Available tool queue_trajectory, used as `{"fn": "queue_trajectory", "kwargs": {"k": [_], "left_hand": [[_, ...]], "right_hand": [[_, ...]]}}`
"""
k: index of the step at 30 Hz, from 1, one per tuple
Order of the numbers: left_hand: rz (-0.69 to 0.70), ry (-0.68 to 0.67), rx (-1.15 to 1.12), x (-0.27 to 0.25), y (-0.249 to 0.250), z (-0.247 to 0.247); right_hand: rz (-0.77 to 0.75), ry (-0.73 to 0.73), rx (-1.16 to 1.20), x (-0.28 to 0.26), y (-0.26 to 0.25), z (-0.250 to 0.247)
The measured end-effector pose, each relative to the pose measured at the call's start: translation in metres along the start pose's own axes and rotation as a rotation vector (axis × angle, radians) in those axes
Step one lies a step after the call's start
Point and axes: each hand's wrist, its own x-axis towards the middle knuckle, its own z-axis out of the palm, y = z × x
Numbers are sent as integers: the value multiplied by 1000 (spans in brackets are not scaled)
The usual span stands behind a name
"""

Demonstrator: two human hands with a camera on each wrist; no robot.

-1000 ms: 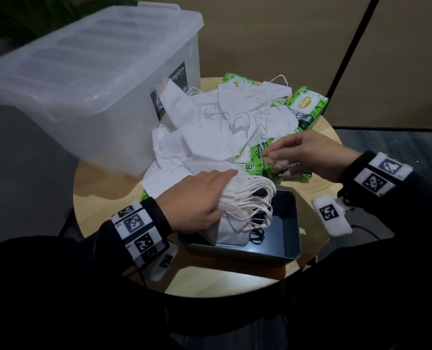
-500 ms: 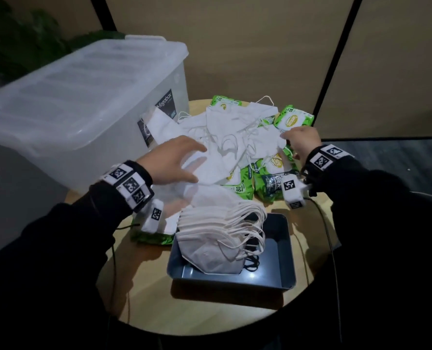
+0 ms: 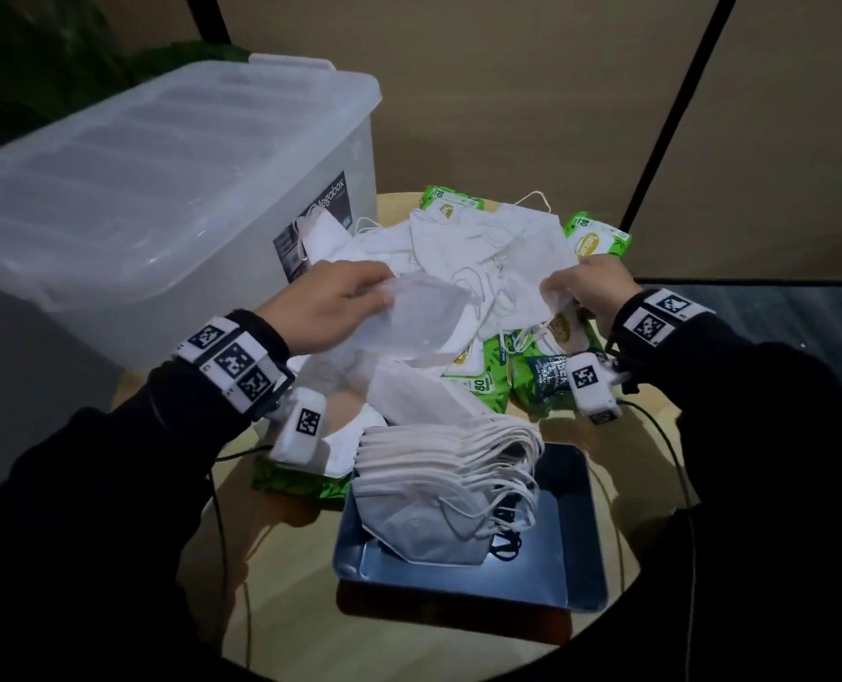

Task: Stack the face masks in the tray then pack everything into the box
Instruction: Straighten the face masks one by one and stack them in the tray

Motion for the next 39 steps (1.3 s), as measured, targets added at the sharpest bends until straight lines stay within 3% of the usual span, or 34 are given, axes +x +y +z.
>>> {"fn": "queue_trajectory", "kwargs": {"k": [3,7,11,14,18,24,32,36,39], "left_hand": [[-67,87,-224,-3,5,-5],[-211,199,-685,-7,19,-2],[-363,288,-954,-12,31,1],[-407,331,-1191,-18,32,-3],[-427,319,-1413,-23,31,-10],[-327,354,-1194,-26,38,-11],[-334,378,-1026,-32,31,-16],[-335,378,-972,-32,31,-17],[-326,360,-960,-31,33,-16]], "right_hand": [[-75,-74,85,-11,2,-9],[-139,-130,100,-31,3,-19],[-150,-69,235,-46,1,-13],[-205,-22,368,-55,-9,-8],[-247,-109,378,-69,-14,1],[-328,-141,321,-83,-22,21],[-324,29,-273,-63,-14,32],[-375,151,-155,-63,-24,23],[-415,145,141,-64,-29,19]]}}
